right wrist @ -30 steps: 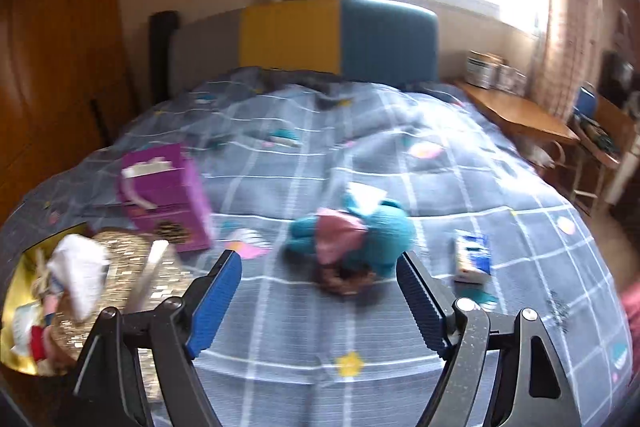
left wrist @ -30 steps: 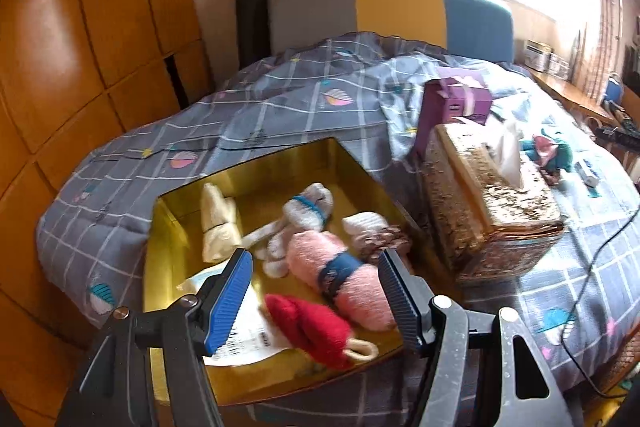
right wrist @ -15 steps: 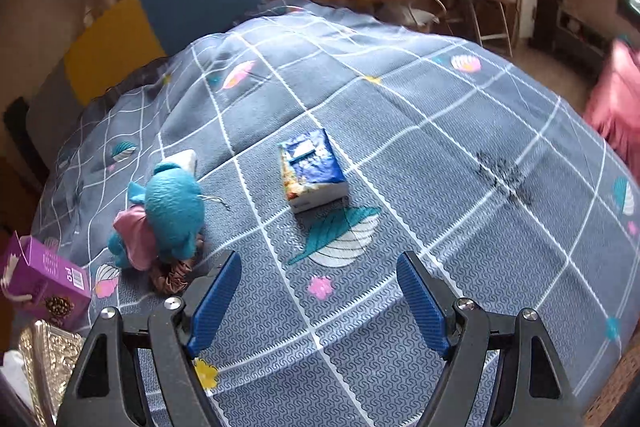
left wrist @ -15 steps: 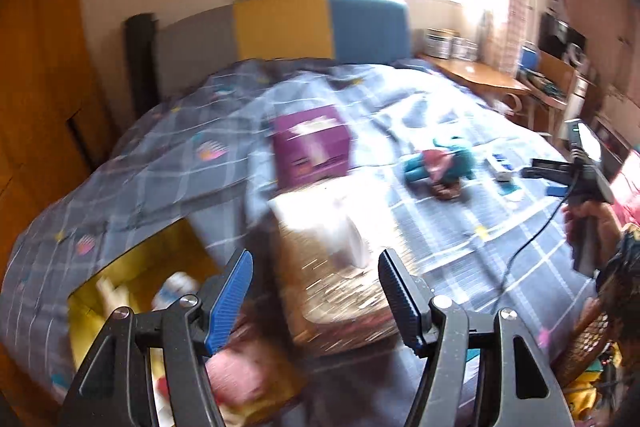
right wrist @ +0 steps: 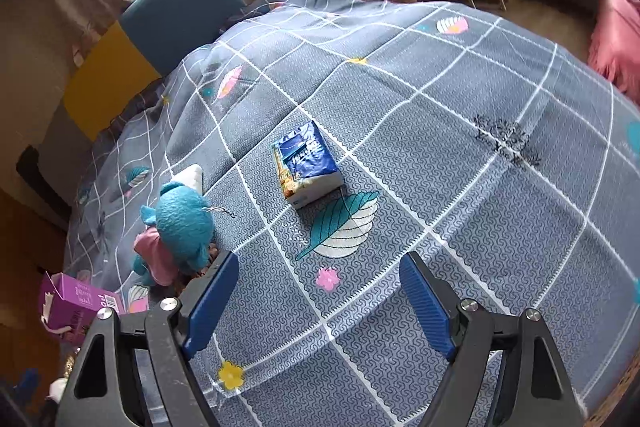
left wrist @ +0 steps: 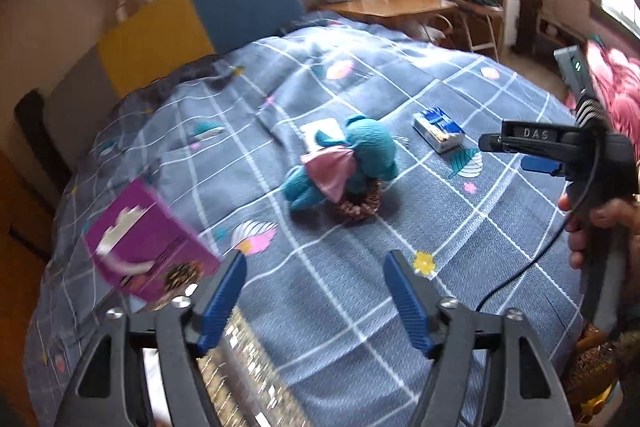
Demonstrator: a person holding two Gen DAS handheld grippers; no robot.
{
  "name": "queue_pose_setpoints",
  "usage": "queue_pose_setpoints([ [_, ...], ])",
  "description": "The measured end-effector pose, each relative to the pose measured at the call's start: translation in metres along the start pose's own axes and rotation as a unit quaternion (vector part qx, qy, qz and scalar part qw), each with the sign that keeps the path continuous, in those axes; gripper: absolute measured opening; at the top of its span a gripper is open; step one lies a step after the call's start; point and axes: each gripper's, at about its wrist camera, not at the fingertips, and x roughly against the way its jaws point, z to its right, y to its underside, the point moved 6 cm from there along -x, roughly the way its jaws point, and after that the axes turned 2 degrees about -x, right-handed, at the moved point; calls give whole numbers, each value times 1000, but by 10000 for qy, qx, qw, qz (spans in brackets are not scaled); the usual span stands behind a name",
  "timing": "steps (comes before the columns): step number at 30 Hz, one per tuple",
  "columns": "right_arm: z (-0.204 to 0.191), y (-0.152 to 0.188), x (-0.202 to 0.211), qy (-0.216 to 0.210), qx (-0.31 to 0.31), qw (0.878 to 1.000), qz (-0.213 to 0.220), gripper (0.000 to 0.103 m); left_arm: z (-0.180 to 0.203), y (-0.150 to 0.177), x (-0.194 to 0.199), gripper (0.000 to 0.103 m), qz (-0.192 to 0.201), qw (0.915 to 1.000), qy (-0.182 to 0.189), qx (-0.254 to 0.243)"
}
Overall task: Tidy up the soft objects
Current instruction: 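Move both tools back toward the plush toy and scrunchie on the bed, then grasp the teal plush toy with the left gripper while the right gripper grasps the brown scrunchie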
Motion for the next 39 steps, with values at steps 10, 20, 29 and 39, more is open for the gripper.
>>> queue_pose_setpoints([
  [10, 6, 1, -1, -570, -538, 9966, -251, 85, 58, -66, -92, 87, 35, 9928, -167, -1183],
  [20, 3, 3, -6, -831, -637, 9934, -463, 87, 70, -87, -174, 80, -305, 9877, -309, -1502],
  [29, 0, 3, -5, -851, -539, 9938, -463, 87, 39, -94, -120, 50, 293, 9962, 325, -753],
  [39, -8, 11, -12, -778, -255, 9944, -670, 87, -22, -99, -26, 50, 757, 9935, 659, 542],
])
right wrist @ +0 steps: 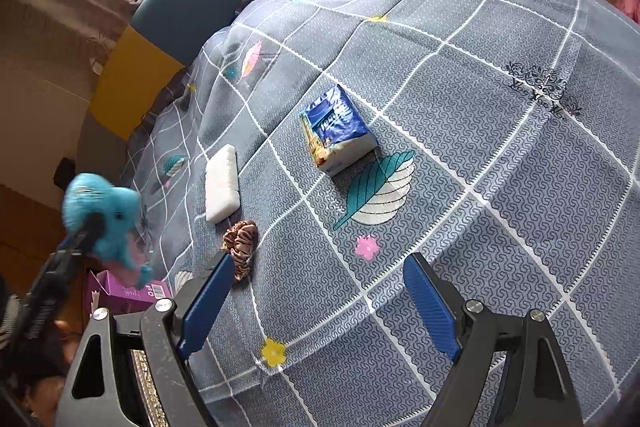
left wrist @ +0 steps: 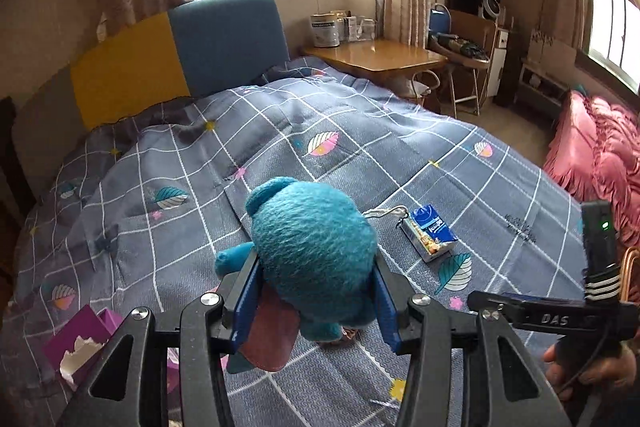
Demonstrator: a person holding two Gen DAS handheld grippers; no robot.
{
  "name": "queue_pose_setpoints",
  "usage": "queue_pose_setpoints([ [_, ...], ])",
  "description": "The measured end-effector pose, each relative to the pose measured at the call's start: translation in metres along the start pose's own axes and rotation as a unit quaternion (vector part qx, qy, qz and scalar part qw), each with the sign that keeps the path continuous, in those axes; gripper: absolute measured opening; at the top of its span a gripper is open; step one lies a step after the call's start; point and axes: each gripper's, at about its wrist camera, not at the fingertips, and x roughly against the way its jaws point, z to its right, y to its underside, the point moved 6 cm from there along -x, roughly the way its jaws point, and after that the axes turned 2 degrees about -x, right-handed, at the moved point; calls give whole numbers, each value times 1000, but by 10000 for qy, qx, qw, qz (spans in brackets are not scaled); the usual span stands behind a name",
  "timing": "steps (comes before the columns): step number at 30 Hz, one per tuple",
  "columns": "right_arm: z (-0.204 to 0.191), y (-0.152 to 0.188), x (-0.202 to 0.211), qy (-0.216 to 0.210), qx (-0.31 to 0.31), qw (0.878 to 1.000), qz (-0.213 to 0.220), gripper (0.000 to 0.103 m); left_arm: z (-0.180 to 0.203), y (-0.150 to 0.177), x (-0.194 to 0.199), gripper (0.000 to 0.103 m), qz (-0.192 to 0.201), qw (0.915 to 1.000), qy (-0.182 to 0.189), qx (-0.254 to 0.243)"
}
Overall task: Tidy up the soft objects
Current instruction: 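Grasp the teal plush toy with the left gripper while the right gripper grasps the brown scrunchie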
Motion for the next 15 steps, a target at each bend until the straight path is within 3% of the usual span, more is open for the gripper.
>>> queue_pose_setpoints([
  [6, -16, 15, -14, 107, 594, 9977, -312, 86, -11, 13, 52, 50, 227, 9978, 271, 554],
  [15, -70, 42, -55, 409, 1871, 9786, -751, 85, -17, 41, 81, 51, 235, 9965, 453, 666],
])
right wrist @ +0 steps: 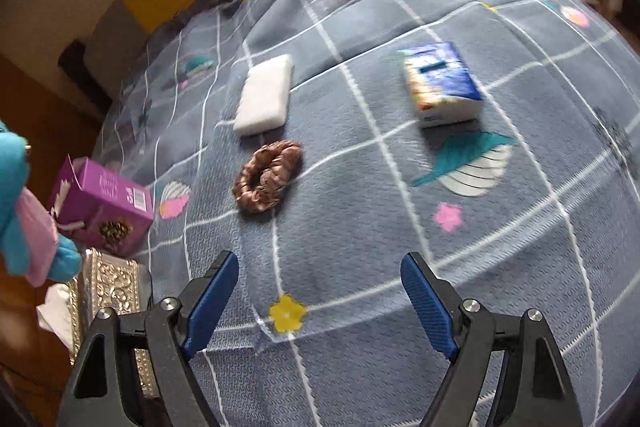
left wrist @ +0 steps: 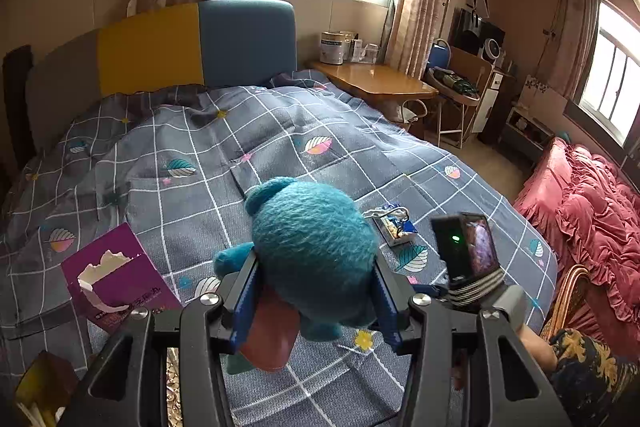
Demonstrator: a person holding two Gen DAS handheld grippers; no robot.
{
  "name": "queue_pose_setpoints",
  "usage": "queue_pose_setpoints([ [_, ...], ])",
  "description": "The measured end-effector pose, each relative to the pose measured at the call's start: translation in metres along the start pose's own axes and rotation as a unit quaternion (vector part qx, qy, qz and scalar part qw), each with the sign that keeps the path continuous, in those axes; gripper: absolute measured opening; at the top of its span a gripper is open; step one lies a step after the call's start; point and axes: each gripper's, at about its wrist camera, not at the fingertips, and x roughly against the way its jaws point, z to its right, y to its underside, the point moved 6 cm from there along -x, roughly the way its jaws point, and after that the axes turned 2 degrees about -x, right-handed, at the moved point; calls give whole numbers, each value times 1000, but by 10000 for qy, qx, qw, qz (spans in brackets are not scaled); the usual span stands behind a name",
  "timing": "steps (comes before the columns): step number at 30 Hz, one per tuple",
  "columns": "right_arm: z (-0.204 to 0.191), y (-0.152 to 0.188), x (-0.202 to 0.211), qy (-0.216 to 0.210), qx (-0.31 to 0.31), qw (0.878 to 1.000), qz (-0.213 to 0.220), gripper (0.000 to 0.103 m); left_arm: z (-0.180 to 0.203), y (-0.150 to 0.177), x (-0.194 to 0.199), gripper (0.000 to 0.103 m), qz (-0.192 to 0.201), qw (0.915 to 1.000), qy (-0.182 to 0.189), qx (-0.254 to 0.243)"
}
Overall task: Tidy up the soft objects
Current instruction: 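Grasp the teal plush toy with the left gripper while the right gripper grasps the brown scrunchie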
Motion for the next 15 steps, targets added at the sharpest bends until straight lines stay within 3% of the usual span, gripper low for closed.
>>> queue_pose_setpoints([
  [9, -41, -47, -68, 868, 455, 9952, 82, 83, -10, -25, 16, 51, 310, 9994, 113, 76],
  [14, -56, -54, -90, 1206, 863, 9889, 21, 65, -29, -60, 11, 51, 524, 9983, 6, 247],
  [15, -61, -53, -90, 1212, 1032, 9872, 57, 53, -38, -68, 8, 51, 544, 9979, -29, 341],
])
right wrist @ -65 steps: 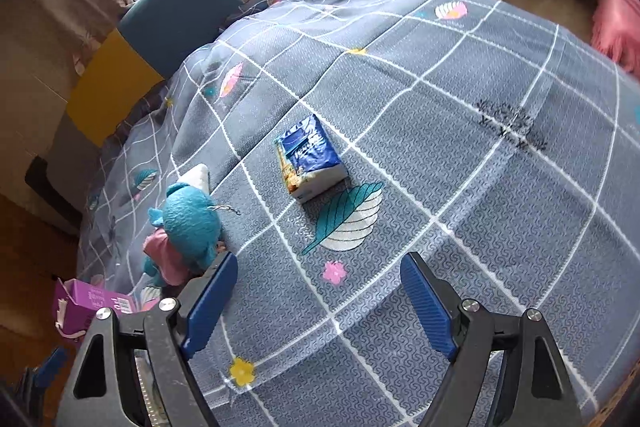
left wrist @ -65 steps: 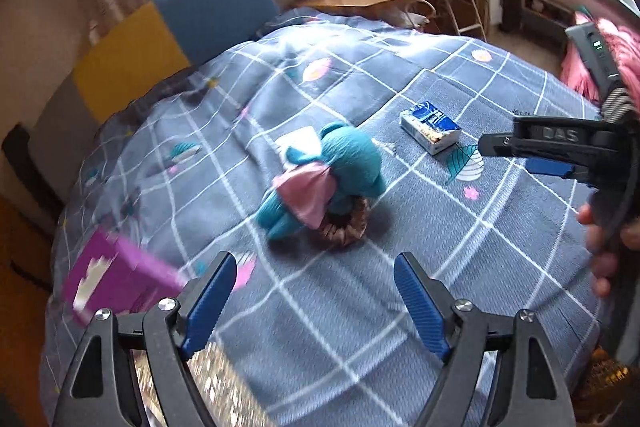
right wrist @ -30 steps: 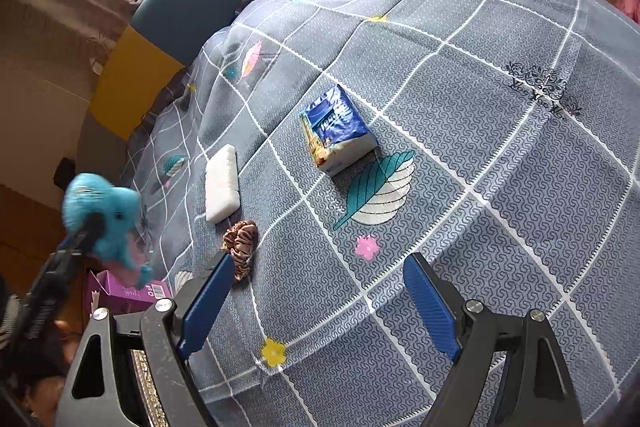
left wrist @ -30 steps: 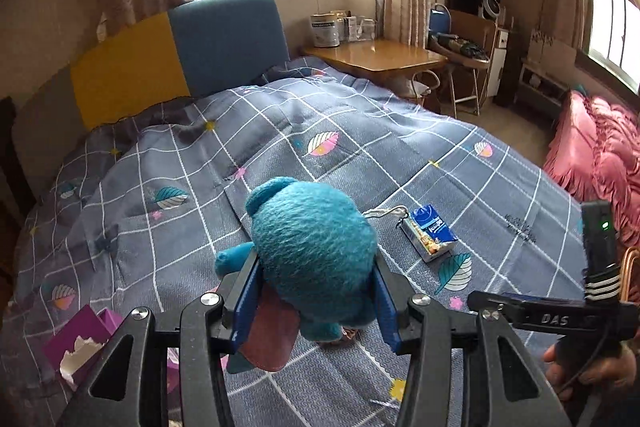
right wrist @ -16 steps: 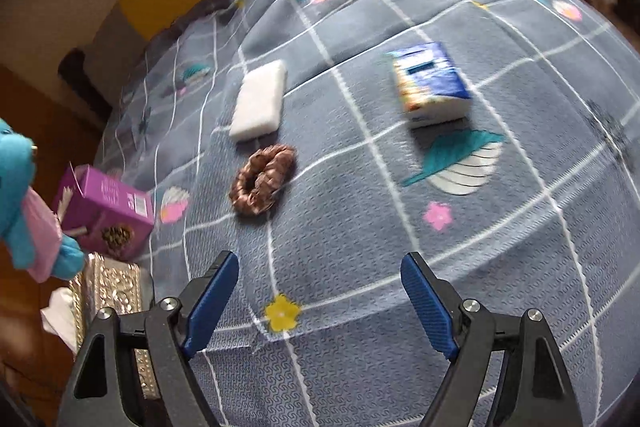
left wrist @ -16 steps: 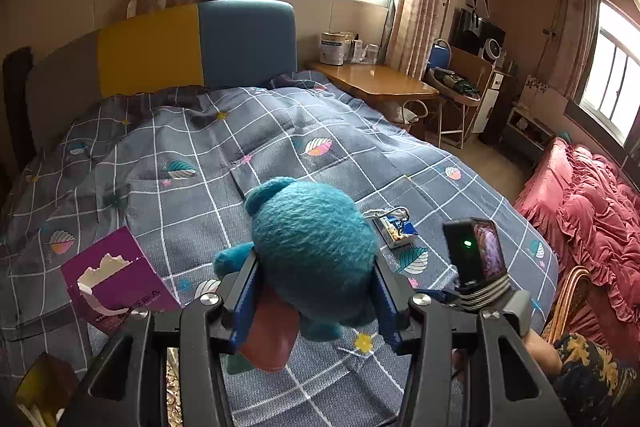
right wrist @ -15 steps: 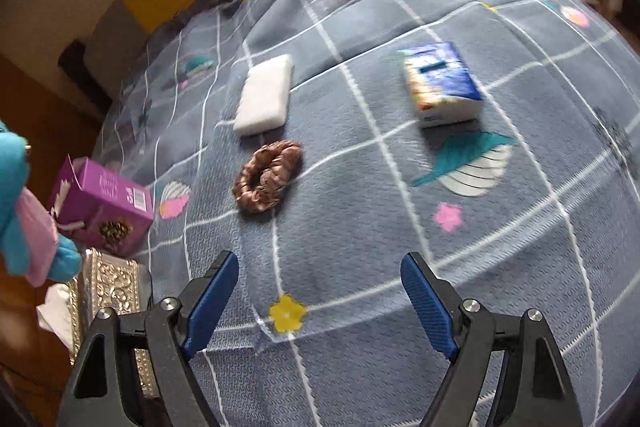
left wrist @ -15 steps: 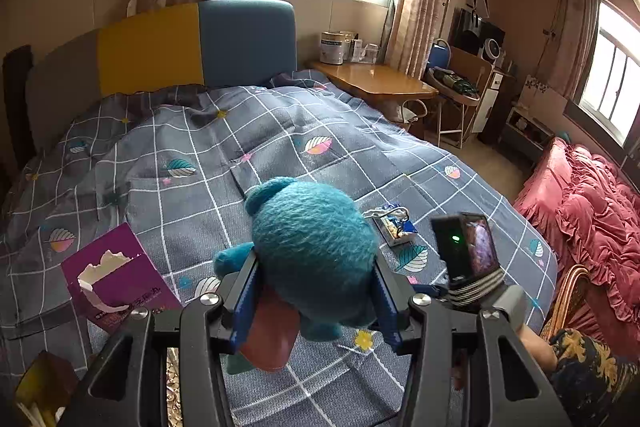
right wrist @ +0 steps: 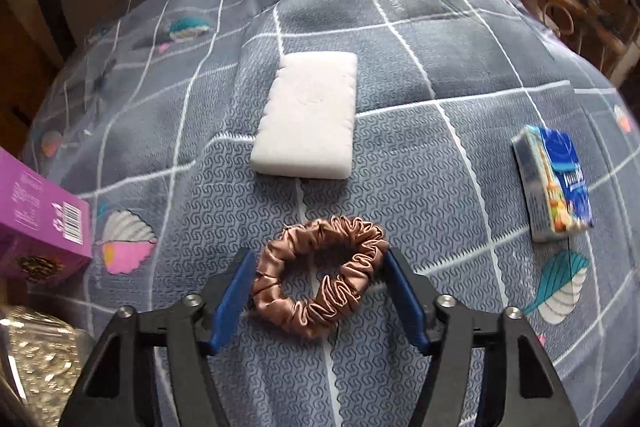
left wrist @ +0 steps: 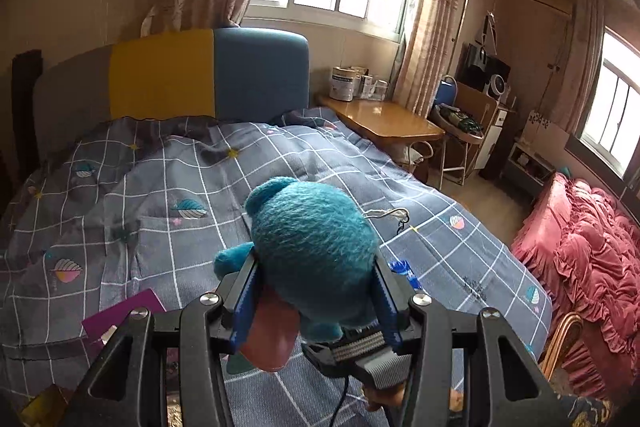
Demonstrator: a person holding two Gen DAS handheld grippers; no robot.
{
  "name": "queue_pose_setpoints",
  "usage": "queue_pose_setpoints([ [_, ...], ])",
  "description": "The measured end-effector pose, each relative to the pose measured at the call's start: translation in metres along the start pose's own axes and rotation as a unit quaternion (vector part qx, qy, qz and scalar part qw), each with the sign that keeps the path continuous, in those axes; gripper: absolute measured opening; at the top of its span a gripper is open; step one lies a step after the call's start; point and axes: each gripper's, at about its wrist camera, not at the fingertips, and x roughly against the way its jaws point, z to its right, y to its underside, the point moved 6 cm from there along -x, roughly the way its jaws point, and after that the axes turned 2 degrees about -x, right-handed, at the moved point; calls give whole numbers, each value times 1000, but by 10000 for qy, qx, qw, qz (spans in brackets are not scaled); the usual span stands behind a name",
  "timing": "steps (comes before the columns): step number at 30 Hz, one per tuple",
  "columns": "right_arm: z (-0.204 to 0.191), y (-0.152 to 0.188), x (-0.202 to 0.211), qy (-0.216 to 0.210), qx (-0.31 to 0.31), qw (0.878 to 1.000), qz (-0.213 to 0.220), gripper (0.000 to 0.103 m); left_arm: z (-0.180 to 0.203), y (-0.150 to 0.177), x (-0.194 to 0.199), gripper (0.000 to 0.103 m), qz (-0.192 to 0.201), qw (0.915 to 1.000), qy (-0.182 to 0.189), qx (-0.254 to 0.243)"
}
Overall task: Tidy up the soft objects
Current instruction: 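Grasp the teal plush toy with the left gripper while the right gripper grasps the brown scrunchie, then carry the teal plush toy with the left gripper and drop it into the gold tray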
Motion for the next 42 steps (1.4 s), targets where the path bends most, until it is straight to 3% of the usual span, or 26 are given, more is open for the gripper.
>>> queue_pose_setpoints([
  [1, -3, 1, 2, -64, 106, 9999, 13, 28, -8, -6, -3, 51, -5, 10000, -19, 79],
  [2, -5, 3, 4, -127, 143, 9998, -17, 17, -16, -11, -6, 51, -13, 9998, -33, 171],
  [3, -6, 5, 7, -192, 186, 9996, -59, 13, -27, -17, -10, 51, -25, 9996, -47, 292],
  [7, -15, 30, 21, -437, 646, 9968, -196, 12, -68, -33, -19, 51, -15, 9968, -51, 800],
  [10, -21, 59, 27, -772, 901, 9918, -476, 12, -115, -39, -15, 51, 104, 9912, -291, 1290],
  [17, -12, 80, 33, -1070, 1065, 9876, -443, 13, -239, -16, 53, 51, 486, 9667, -1259, 2174],
  [21, -10, 81, 33, -1127, 1053, 9872, -399, 14, -288, 32, 95, 51, 361, 9547, -1752, 2377],
  [26, -8, 85, 37, -1119, 1134, 9868, -288, 14, -305, 108, 144, 51, 159, 9437, -1969, 2652],
  [34, -15, 96, 42, -822, 1581, 9839, 134, 14, -307, 230, 215, 51, 81, 9238, -2029, 3245],
  [36, -17, 97, 43, -717, 1652, 9834, 223, 14, -308, 258, 229, 51, 84, 9156, -2040, 3463],
  [39, -17, 98, 44, -638, 1653, 9837, 312, 14, -310, 293, 239, 51, 54, 9053, -1922, 3787],
  [42, -15, 99, 47, -637, 1590, 9845, 378, 15, -309, 316, 240, 51, 125, 8955, -1556, 4169],
])
